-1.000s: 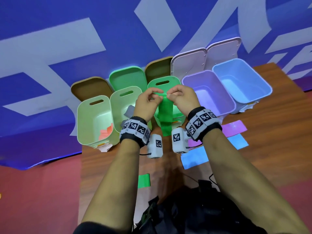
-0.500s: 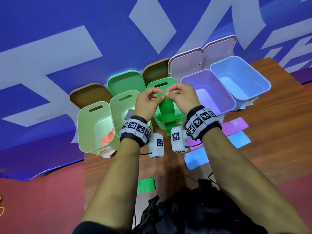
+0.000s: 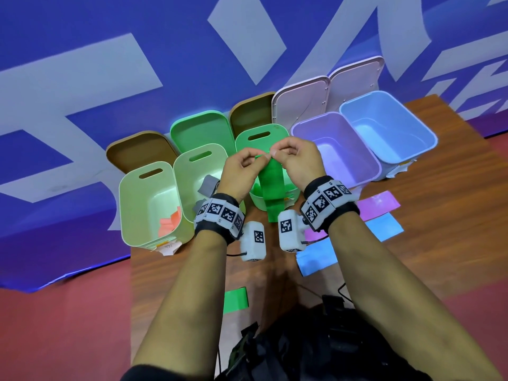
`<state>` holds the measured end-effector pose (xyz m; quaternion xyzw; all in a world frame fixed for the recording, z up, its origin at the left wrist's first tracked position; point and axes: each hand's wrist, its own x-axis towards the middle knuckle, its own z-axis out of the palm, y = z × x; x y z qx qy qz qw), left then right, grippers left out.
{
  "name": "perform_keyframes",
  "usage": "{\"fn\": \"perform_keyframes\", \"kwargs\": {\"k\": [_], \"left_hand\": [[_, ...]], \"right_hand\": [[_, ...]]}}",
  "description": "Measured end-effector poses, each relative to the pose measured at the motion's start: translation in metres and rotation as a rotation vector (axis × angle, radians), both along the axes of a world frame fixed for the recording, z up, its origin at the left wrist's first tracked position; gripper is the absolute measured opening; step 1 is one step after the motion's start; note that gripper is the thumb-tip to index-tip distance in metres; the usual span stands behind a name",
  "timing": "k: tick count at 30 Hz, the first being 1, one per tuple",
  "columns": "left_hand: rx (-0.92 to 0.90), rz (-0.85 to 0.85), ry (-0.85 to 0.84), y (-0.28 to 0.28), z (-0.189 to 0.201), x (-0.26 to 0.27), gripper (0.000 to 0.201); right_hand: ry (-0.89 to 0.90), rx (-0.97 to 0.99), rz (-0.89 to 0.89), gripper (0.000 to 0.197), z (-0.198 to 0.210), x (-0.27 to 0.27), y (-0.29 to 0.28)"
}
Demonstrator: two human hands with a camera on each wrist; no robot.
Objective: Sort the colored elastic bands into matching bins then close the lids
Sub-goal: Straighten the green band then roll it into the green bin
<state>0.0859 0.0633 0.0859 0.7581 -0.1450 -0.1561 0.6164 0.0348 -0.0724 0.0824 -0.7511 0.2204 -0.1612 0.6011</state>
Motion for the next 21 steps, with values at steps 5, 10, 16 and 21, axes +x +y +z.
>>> {"fn": "perform_keyframes", "kwargs": {"k": [5, 10, 16, 21], "left_hand": [[0.0, 0.038, -0.011, 0.0027, -0.0042, 0.0027, 0.009], [-0.018, 0.052, -0.001, 0.0037, -0.0009, 0.0029, 0.006], [-0.069, 0.054, 0.002, 0.0054, 0.0021, 0.0005, 0.006], [-0.07, 0.058, -0.001, 0.0061, 0.0015, 0.0018, 0.013]], "right_hand": [[-0.007, 0.029, 0.021, 0.017, 0.0007, 0.0002, 0.0034], [0.006, 0.061, 0.051, 0.013, 0.0001, -0.0011, 0.0057], [-0.005, 0.051, 0.048, 0.016, 0.0024, 0.0001, 0.0068], [0.013, 0.077, 0.067, 0.012, 0.0049, -0.0016, 0.0078]]}}
